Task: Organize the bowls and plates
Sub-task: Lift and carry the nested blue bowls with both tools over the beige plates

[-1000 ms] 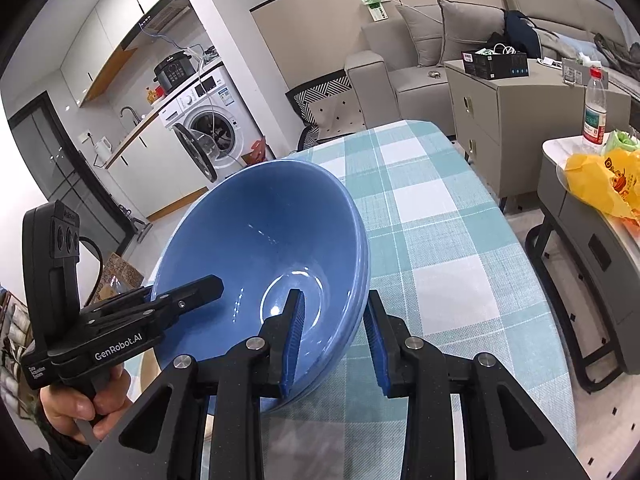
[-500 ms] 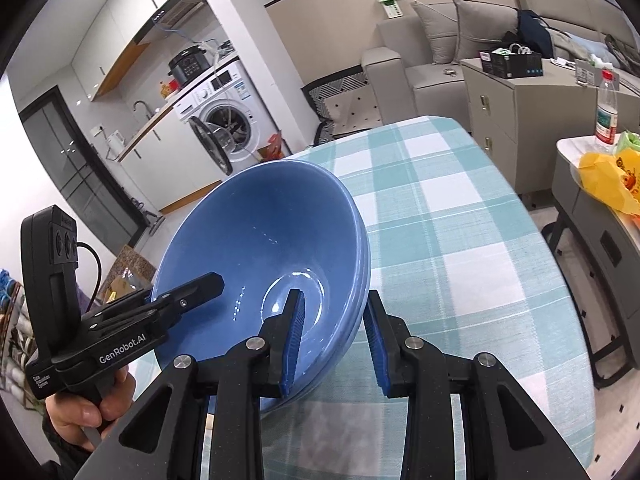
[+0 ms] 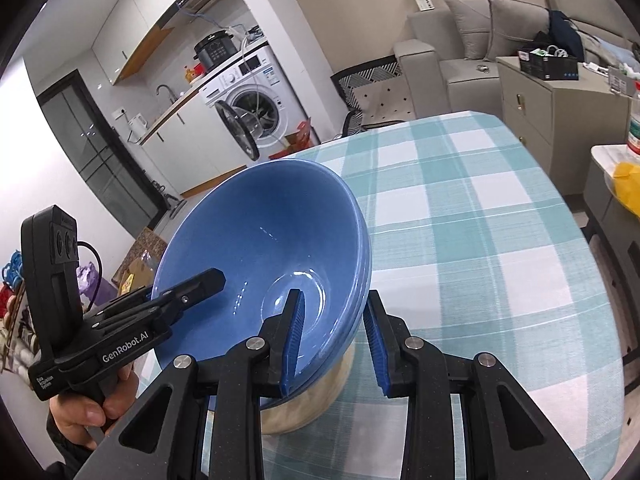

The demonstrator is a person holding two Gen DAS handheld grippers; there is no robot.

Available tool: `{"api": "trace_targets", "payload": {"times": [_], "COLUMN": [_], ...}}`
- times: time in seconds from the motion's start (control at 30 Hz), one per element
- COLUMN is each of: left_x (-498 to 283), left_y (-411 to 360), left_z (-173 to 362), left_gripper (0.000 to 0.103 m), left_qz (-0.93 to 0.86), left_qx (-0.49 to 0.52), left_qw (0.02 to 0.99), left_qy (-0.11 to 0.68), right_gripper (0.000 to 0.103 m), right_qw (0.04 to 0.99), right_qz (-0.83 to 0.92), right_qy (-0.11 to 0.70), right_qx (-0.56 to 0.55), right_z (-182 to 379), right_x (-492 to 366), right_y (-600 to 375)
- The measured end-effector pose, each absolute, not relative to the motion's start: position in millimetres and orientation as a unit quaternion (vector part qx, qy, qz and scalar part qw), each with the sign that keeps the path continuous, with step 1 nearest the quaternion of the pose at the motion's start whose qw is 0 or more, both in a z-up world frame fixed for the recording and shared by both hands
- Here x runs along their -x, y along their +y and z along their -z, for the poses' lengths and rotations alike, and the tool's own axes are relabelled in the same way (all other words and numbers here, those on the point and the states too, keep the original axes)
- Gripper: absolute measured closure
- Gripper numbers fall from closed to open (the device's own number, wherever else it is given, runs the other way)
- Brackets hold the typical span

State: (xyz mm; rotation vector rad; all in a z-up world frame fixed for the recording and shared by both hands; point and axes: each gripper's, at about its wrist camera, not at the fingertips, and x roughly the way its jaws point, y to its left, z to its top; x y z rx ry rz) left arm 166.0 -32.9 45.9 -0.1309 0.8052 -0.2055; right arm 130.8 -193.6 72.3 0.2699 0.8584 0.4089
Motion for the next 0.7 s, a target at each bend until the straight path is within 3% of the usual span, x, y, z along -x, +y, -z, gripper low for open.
{"api": "trace_targets", "payload": {"times": [0.7], "left_x": [-164], "left_y": [6], "left_z": [-18], "left_gripper": [0.071], "left_qz": [0.036], "left_qx": [0.063], "left_qw": [0.907], "left_qy": [0.414], "right_gripper": [0.071], "right_qw": [0.855], "right_qz": [-0.237], "right_qy": [0.449], "right_qx": [-0.108], "right_z": [-39], "right_x": [-151], "right_y": [-140]}}
